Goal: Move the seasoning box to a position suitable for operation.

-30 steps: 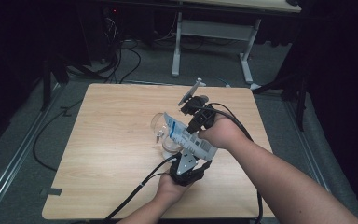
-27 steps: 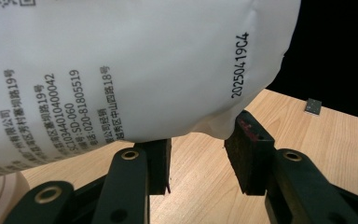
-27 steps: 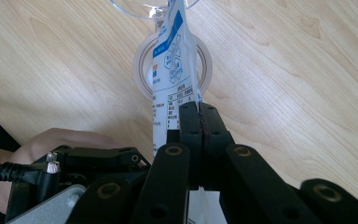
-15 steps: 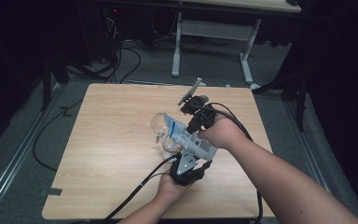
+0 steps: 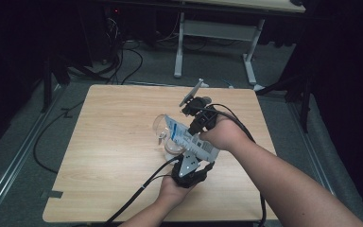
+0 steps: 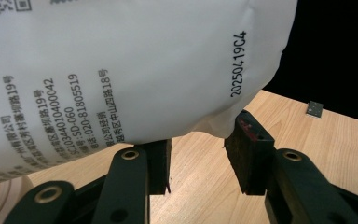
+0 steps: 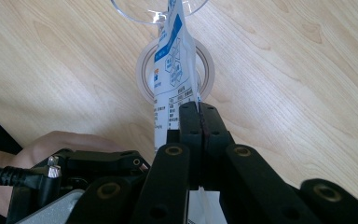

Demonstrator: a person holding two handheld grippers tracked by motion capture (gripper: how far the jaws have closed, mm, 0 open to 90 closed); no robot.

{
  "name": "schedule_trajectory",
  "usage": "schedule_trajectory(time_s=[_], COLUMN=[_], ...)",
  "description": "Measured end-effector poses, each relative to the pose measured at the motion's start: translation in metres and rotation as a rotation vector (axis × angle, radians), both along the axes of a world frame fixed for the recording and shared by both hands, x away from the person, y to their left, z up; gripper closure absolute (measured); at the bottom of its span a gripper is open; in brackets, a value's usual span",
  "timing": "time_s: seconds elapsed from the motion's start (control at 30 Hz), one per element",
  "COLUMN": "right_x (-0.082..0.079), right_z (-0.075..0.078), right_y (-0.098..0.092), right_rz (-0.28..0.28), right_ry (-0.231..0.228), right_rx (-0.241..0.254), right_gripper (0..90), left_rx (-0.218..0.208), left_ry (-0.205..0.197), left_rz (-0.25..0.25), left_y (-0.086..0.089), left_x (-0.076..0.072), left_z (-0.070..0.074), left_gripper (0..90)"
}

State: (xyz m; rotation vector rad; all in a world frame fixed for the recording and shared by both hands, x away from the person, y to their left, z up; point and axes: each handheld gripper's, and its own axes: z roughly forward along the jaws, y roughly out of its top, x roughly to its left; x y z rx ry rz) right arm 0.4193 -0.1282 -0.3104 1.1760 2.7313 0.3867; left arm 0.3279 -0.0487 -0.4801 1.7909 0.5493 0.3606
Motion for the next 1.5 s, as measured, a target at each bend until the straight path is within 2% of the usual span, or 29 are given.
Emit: schedule_trajectory(time_s=[0.07, 0.83, 1.03, 1.5], right_x=[-0.0006, 0.0014, 0.0008, 0.003], right_z=[0.0004, 0.001, 0.0014, 0.0026], right_y=[0.001, 0.0014, 0.0029, 0.0029], right_rz=[-0.013, 0.009, -0.017, 0.011], right_ry=[0.005, -0.004, 0.006, -0.011], right_rx=[0.0, -0.002, -0.002, -0.006], right_gripper=[90.0, 90.0, 90.0, 90.0], left_rx=[0.0, -0.007, -0.01, -0.021], left_ry=[-0.001, 0.0, 0.001, 0.005], left_rz=[0.001, 0.002, 0.003, 0.002], left_y=[0.0002, 0.0004, -0.0002, -0.0008], left_x=[0.0001, 0.0011, 0.0015, 0.0023], left_z=[0.0001, 0.0008, 0.0014, 0.0038], left_gripper=[62.5, 62.6, 62.6, 62.5])
